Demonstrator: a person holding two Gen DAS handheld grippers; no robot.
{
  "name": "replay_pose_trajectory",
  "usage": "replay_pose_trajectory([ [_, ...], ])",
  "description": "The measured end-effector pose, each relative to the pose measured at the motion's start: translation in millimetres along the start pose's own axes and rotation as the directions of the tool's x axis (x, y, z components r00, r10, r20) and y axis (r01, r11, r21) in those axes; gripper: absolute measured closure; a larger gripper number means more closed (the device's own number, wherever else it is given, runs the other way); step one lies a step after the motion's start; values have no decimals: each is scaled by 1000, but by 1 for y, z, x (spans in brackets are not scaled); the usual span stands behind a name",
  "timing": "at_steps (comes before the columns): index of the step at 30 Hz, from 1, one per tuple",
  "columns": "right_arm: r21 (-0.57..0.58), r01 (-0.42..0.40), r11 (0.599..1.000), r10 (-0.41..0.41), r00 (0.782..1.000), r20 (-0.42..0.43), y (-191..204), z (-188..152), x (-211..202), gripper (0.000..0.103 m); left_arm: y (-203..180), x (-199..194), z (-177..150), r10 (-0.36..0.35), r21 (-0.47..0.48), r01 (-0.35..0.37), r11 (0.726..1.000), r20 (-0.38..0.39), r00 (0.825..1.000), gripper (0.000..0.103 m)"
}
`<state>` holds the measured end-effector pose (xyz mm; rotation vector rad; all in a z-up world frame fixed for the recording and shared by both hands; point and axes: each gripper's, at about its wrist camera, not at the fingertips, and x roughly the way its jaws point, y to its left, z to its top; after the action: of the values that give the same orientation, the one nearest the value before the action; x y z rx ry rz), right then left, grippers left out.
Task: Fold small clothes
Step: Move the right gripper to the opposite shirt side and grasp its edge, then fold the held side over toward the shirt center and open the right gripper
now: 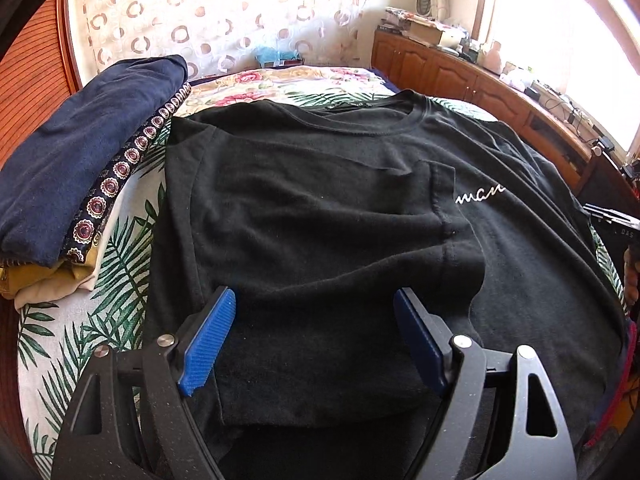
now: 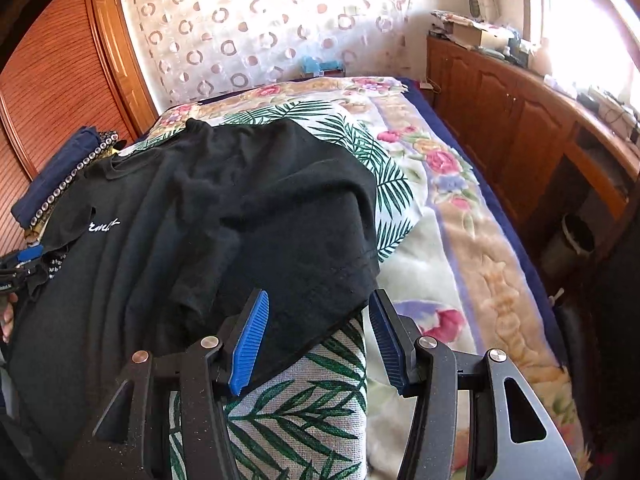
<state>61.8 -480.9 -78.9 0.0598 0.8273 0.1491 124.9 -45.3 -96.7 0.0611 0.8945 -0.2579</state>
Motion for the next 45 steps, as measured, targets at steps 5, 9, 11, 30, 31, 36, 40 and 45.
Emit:
replay_pose_trajectory([
  [5, 13, -17, 1000, 17, 1000, -14, -4, 0, 3, 49, -7, 5, 2, 29, 37, -28, 999, -14, 999, 16],
  [9, 11, -51, 999, 52, 998, -20, -7, 1, 5, 58, -10, 8, 2, 20, 53, -19, 998, -24, 1000, 9],
  [11, 2, -39, 999, 39, 999, -14, -6, 2, 6, 64, -9, 8, 2, 17, 51, -16, 999, -25, 1000, 9],
  [30, -137, 21, 990, 10, 974, 224, 35, 37, -59, 99, -10, 7, 2, 18, 51, -17, 999, -25, 1000, 9],
  [31, -151, 0, 989, 34, 973, 227, 45, 39, -61, 99, -10, 7, 2, 18, 51, -17, 999, -25, 1000, 9],
  [36, -245, -106, 964, 159, 965, 209, 100, 42, -59, 99, -10, 8, 3, 17, 55, -15, 998, -26, 1000, 9],
  [40, -287, -201, 937, 248, 959, 136, 140, 36, -37, 99, -7, 1, 2, 16, 47, -16, 999, -1, 1000, 9],
  [45, -329, -245, 912, 278, 959, 57, 168, 29, -11, 99, 0, -21, 2, 13, 15, -14, 1000, 73, 997, 9],
])
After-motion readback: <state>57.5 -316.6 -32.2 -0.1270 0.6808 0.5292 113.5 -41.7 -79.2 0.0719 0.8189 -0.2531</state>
